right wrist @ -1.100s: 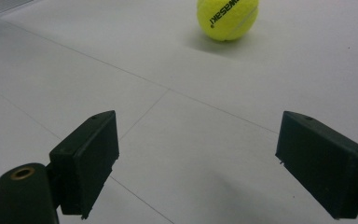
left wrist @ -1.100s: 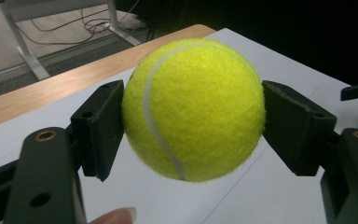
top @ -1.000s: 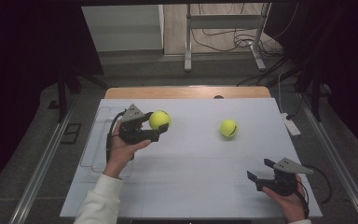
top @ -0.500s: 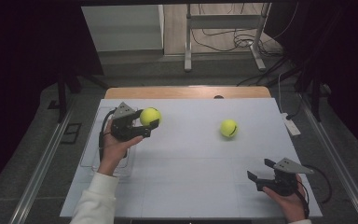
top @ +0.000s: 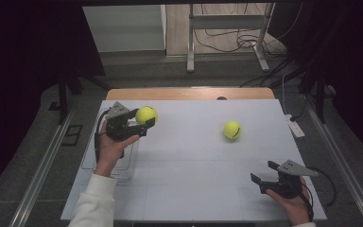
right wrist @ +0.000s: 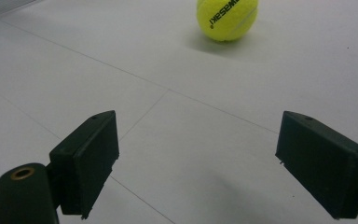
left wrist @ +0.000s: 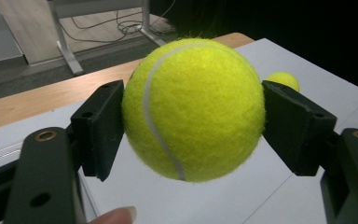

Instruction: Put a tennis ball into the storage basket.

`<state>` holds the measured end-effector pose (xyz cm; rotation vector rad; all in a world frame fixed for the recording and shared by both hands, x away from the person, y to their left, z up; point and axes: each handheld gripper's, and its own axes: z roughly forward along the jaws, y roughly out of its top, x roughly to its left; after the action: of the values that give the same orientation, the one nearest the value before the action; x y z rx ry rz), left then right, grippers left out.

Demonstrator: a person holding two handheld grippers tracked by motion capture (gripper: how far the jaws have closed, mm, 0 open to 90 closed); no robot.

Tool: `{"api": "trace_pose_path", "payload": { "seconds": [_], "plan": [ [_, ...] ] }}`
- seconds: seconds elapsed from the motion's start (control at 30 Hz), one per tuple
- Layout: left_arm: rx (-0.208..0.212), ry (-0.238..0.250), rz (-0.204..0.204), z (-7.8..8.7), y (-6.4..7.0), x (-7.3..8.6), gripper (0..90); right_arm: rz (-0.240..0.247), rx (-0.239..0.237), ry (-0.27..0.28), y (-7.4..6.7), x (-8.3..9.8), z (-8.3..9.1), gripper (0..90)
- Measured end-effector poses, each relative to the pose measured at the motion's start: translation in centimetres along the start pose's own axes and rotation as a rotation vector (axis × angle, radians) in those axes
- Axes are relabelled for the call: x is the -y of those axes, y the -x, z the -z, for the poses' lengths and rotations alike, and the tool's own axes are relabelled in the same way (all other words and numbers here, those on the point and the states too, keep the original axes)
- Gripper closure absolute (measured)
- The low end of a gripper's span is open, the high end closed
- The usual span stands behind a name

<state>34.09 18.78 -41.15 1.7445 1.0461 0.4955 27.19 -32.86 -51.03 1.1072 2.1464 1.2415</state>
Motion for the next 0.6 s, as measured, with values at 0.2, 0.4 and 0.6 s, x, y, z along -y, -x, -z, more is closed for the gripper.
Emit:
{"api": "trace_pose_path", "payload": {
  "seconds": [0.2,0.4,0.6],
  "plan": [
    [-0.014,0.009,0.019,0.4,-0.7,0.1,26.7,0.002,0.002,0.000,0.0,0.0,0.0,13.1],
    [-0.031,0.016,0.028,0.8,-1.2,0.1,26.6,0.001,0.003,-0.002,0.0,0.0,0.0,13.1],
    [-0.066,0.018,0.039,1.2,-2.1,0.1,26.6,0.000,0.000,0.000,0.0,0.0,0.0,13.1]
  ]
}}
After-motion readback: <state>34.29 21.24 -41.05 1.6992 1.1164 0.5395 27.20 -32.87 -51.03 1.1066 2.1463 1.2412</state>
